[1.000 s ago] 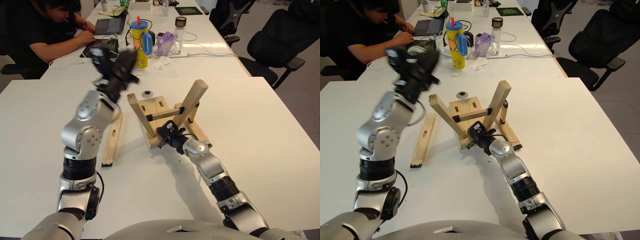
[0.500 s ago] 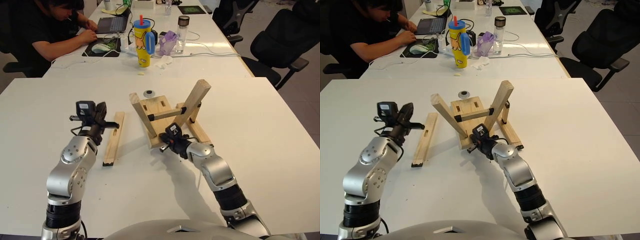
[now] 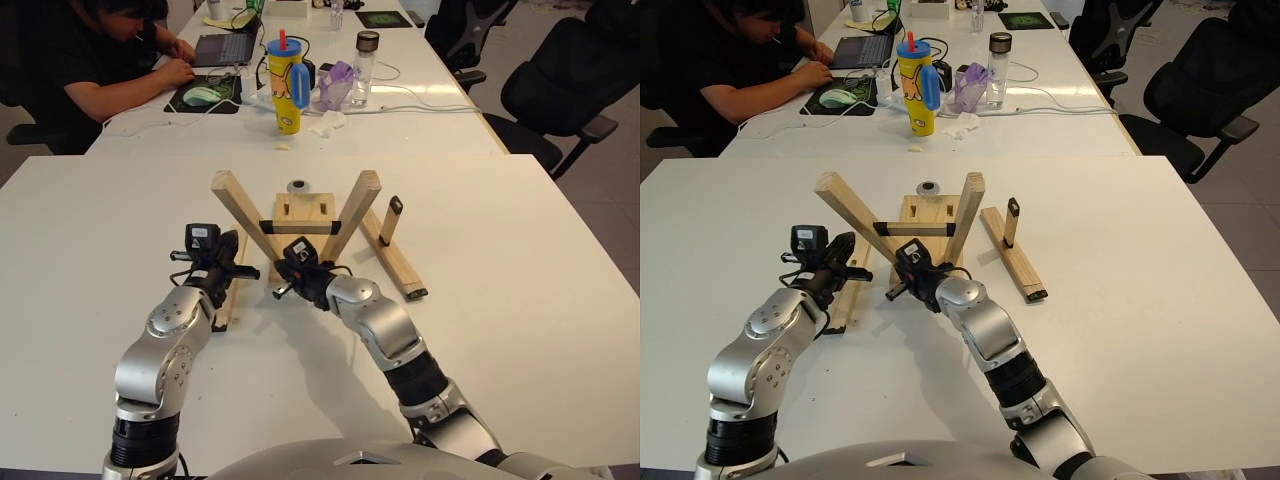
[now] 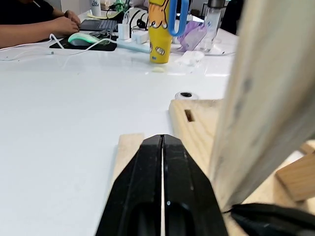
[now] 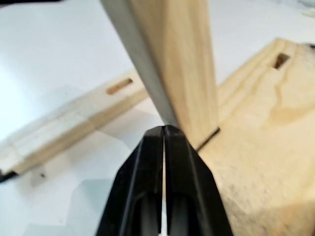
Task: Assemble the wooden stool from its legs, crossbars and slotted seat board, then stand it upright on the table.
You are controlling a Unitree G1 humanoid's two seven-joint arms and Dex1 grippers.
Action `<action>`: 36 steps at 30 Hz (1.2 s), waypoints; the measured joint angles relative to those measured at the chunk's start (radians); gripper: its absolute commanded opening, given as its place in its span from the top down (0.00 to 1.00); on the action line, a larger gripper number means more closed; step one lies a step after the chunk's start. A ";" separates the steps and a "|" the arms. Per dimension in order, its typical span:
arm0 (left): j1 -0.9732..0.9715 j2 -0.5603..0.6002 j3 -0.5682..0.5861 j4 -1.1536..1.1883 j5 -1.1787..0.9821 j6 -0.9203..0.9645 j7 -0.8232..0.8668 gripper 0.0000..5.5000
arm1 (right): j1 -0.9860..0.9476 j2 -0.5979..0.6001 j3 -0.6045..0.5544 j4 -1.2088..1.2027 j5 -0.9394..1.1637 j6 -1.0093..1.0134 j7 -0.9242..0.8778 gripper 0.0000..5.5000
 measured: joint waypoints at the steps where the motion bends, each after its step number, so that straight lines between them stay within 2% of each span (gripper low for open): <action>1: -0.003 -0.007 0.000 -0.001 0.006 -0.003 0.001 1.00 | 0.009 -0.018 0.000 -0.031 0.001 -0.004 0.005 1.00; 6: -0.006 -0.044 0.005 -0.006 0.030 -0.017 0.018 1.00 | 0.137 -0.115 -0.087 -0.303 0.095 0.004 0.078 1.00; 11: -0.001 -0.076 0.084 -0.069 0.056 -0.097 0.059 1.00 | 0.368 -0.191 -0.298 -0.545 0.220 -0.060 0.114 1.00; 14: -0.005 -0.088 0.109 -0.101 0.077 -0.155 0.073 1.00 | 0.387 -0.191 -0.436 -0.605 0.136 -0.233 -0.017 1.00; 17: -0.033 -0.089 0.113 -0.105 0.097 -0.181 0.075 1.00 | 0.275 -0.186 -0.524 -0.581 0.079 -0.289 -0.146 1.00; 20: -0.056 -0.094 0.106 -0.100 0.104 -0.196 0.067 1.00 | 0.168 -0.147 -0.509 -0.514 0.082 -0.274 -0.193 1.00; 24: -0.107 -0.083 -0.003 -0.049 0.135 -0.185 -0.002 1.00 | 0.076 -0.108 -0.358 -0.453 0.086 -0.200 -0.160 1.00; 28: -0.113 -0.049 0.001 0.003 0.203 -0.143 0.009 1.00 | 0.059 -0.141 -0.284 -0.451 0.079 -0.164 -0.151 1.00; 31: -0.123 -0.038 0.006 0.016 0.208 -0.132 -0.009 1.00 | 0.129 -0.189 -0.242 -0.380 0.083 -0.089 -0.094 1.00; 36: -0.094 -0.019 0.073 0.052 0.185 -0.130 -0.056 1.00 | 0.143 -0.226 -0.258 -0.333 0.094 -0.095 -0.044 1.00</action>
